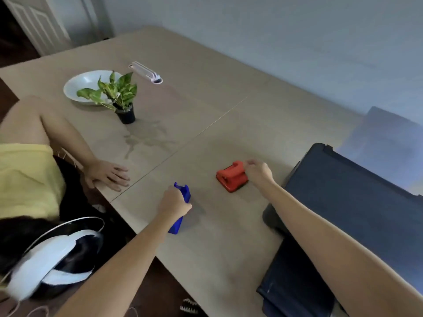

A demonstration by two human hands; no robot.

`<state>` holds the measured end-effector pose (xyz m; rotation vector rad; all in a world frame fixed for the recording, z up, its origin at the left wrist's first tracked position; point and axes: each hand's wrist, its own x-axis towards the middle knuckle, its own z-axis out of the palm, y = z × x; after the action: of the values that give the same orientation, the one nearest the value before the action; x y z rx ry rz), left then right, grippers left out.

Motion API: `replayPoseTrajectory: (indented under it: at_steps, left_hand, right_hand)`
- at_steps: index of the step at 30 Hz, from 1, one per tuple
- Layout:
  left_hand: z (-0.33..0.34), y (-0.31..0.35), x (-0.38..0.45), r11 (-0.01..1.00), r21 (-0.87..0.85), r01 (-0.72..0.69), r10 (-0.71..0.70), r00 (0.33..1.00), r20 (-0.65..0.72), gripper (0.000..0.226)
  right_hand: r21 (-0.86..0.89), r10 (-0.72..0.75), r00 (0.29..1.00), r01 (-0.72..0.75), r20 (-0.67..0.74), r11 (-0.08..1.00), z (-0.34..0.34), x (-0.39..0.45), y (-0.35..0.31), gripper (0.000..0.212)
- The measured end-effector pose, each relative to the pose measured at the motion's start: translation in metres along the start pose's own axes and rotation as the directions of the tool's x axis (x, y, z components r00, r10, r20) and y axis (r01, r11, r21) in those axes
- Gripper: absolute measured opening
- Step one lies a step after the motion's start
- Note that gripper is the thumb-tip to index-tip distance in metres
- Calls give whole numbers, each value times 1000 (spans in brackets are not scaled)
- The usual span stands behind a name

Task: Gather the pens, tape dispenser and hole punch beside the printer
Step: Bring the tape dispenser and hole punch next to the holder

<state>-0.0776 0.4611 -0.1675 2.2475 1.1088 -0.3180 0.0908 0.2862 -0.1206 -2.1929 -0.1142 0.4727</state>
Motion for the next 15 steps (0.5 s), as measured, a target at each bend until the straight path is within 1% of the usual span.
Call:
replayPoseTrajectory:
  at_steps: [3, 5, 8, 11, 13, 15]
  left_hand:
    - [10, -20, 18, 999, -11, 33, -33, 999, -1, 49]
    - [17, -33, 28, 1000, 20, 19, -19, 1000, 5, 44]
    - [23, -45, 34, 998, 52, -30, 31, 999, -13, 36]
    - [19, -43, 29, 987, 120, -108, 113, 993, -31, 26]
    - [14, -42, 27, 987, 112, -118, 123, 992, -33, 24]
    - [6, -41, 23, 990, 71, -121, 122, 993, -9, 22]
  right_hand:
    - [-22, 77, 995, -76, 59, 997, 35, 19, 9, 32]
    - [23, 135, 987, -138, 92, 990, 53, 34, 19, 34]
    - [184, 202, 976, -215, 85, 959, 72, 52, 35, 24]
    - [348, 275, 961, -262, 11, 900, 83, 62, 36, 14]
    - [434, 346, 938, -311, -2, 845, 80, 58, 30, 19]
    - [477, 359, 933, -315, -2, 821, 76, 58, 27, 24]
